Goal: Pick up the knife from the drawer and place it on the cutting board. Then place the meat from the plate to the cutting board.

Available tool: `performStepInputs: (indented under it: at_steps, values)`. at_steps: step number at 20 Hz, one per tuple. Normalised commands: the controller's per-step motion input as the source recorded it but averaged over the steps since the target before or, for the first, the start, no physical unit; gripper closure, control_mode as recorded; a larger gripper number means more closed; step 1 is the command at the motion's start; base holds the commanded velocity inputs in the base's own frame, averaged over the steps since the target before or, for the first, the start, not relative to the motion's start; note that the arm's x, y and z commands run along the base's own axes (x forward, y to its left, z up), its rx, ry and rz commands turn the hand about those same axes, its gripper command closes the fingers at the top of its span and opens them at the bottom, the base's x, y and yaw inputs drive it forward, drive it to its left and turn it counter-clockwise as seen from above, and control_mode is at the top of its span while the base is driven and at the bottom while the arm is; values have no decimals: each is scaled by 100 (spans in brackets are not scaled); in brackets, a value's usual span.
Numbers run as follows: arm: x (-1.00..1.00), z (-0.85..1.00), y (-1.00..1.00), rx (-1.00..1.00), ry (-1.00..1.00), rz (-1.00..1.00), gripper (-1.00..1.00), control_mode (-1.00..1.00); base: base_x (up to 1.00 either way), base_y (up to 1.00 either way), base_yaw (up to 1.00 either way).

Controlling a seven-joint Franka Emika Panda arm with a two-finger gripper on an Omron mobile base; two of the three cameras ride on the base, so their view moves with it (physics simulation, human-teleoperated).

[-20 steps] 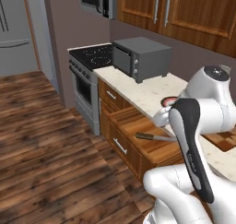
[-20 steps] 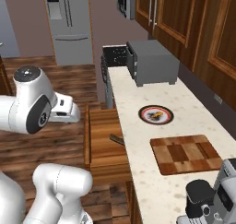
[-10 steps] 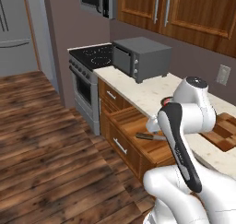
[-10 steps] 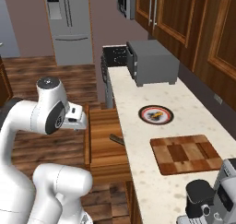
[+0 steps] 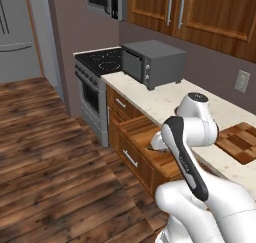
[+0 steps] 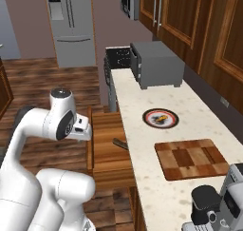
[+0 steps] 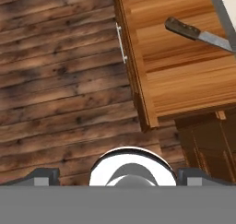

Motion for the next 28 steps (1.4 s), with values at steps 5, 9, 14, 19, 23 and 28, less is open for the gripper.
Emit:
performStepInputs:
  at_steps: [5,9,14,19,23,28]
  values:
    - [20,-32,45,-6,6,0,-100,-100,0,0,0]
    - [22,-15,8,-1,6,0,-100,-100,0,0,0]
    - [20,-2,0,0,0,0,-100,-100,0,0,0]
    - [36,-2,0,0,0,0,-100,-100,0,0,0]
    - [23,0,0,0,1,0,-100,-100,0,0,0]
    - [4,-2,0,0,0,3,-100,-100,0,0,0]
